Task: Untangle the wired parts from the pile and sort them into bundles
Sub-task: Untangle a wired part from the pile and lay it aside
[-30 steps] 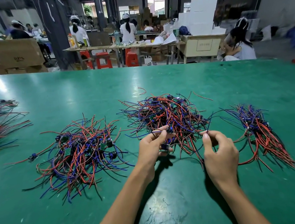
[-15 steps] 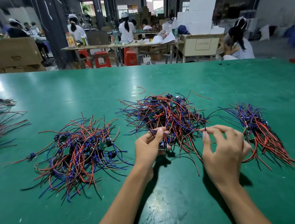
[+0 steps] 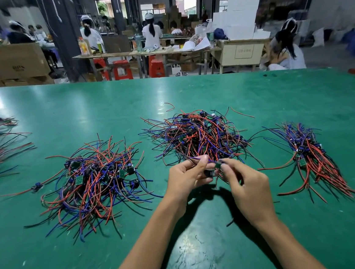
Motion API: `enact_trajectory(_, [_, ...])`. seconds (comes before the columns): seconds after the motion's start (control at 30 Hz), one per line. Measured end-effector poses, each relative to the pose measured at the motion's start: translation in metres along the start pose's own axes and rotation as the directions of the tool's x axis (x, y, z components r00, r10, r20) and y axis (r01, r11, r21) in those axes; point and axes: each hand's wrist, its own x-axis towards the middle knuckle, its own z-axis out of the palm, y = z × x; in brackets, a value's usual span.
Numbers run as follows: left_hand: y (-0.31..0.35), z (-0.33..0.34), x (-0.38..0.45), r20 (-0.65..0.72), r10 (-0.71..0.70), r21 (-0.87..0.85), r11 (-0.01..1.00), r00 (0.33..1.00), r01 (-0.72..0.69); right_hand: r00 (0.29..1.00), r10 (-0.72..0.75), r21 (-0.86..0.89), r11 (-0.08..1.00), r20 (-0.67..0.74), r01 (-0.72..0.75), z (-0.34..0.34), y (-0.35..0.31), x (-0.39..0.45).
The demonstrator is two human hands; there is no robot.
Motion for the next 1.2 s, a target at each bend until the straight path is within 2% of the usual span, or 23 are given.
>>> enact_trajectory(0.07, [0.000, 0.000, 0.001, 0.053, -0.019, -0.038, 0.999, 0.998, 0.021, 0.989, 0.133, 0.095, 0.987, -0.066, -0.126, -0.002, 0.003, 0.004])
enact_trajectory(0.13, [-0.003, -0.001, 0.001, 0.087, -0.023, -0.006, 1.000, 0.996, 0.023, 0.958, 0.279, 0.234, 0.938, -0.062, -0.258, -0.005, 0.007, 0.009])
enact_trajectory(0.27, [-0.008, -0.002, 0.003, 0.102, -0.017, 0.075, 0.997, 0.995, 0.009, 0.919, 0.387, 0.418, 0.848, -0.071, -0.325, -0.008, 0.003, 0.014])
enact_trajectory(0.4, [-0.015, 0.001, -0.001, 0.132, -0.035, 0.183, 0.983, 0.991, 0.010, 0.944, 0.299, 0.299, 0.922, -0.142, -0.247, -0.012, -0.012, 0.026])
enact_trajectory(0.5, [-0.015, 0.007, -0.004, 0.129, -0.025, 0.193, 0.981, 0.991, 0.000, 0.959, 0.187, 0.251, 0.959, -0.212, -0.132, -0.004, -0.052, 0.055])
enact_trajectory(0.6, [-0.013, 0.010, -0.005, 0.051, 0.042, 0.224, 0.973, 0.998, -0.053, 0.974, 0.063, 0.252, 0.968, -0.218, -0.006, 0.028, -0.104, 0.086])
enact_trajectory(0.67, [-0.013, 0.012, -0.005, -0.019, 0.102, 0.212, 0.972, 0.995, -0.096, 0.994, -0.018, 0.230, 0.972, -0.110, 0.043, 0.061, -0.137, 0.094])
enact_trajectory(0.73, [-0.013, 0.016, -0.005, -0.069, 0.059, 0.158, 0.986, 0.996, -0.047, 0.993, -0.069, 0.173, 0.984, 0.096, 0.052, 0.098, -0.160, 0.089])
enact_trajectory(0.77, [-0.012, 0.017, -0.005, -0.087, 0.030, 0.155, 0.988, 0.996, -0.016, 0.970, -0.077, 0.131, 0.990, 0.231, 0.048, 0.117, -0.166, 0.080])
enact_trajectory(0.87, [-0.012, 0.015, -0.005, -0.065, 0.035, 0.118, 0.993, 0.997, -0.027, 0.797, -0.069, 0.005, 0.997, 0.600, 0.082, 0.161, -0.175, 0.045])
enact_trajectory(0.9, [-0.011, 0.014, -0.007, -0.051, 0.054, 0.091, 0.995, 0.997, -0.050, 0.744, -0.068, -0.018, 0.994, 0.664, 0.108, 0.166, -0.177, 0.037])
enact_trajectory(0.97, [-0.008, 0.011, -0.008, -0.068, 0.117, 0.048, 0.992, 0.991, -0.114, 0.708, -0.118, -0.043, 0.978, 0.696, 0.205, 0.166, -0.186, 0.035])
enact_trajectory(1.03, [-0.001, 0.010, -0.003, -0.126, 0.155, 0.023, 0.988, 0.980, -0.153, 0.718, -0.230, 0.051, 0.964, 0.656, 0.263, 0.147, -0.198, 0.045])
enact_trajectory(1.07, [0.002, 0.010, 0.001, -0.156, 0.159, 0.007, 0.987, 0.975, -0.160, 0.751, -0.301, 0.132, 0.951, 0.588, 0.278, 0.132, -0.202, 0.051])
enact_trajectory(1.13, [0.010, 0.008, 0.005, -0.179, 0.131, -0.078, 0.986, 0.975, -0.147, 0.860, -0.424, 0.225, 0.901, 0.284, 0.370, 0.096, -0.196, 0.061])
enact_trajectory(1.2, [0.013, 0.003, 0.006, -0.211, 0.161, -0.169, 0.965, 0.964, -0.199, 0.909, -0.413, 0.194, 0.889, -0.046, 0.414, 0.061, -0.171, 0.068])
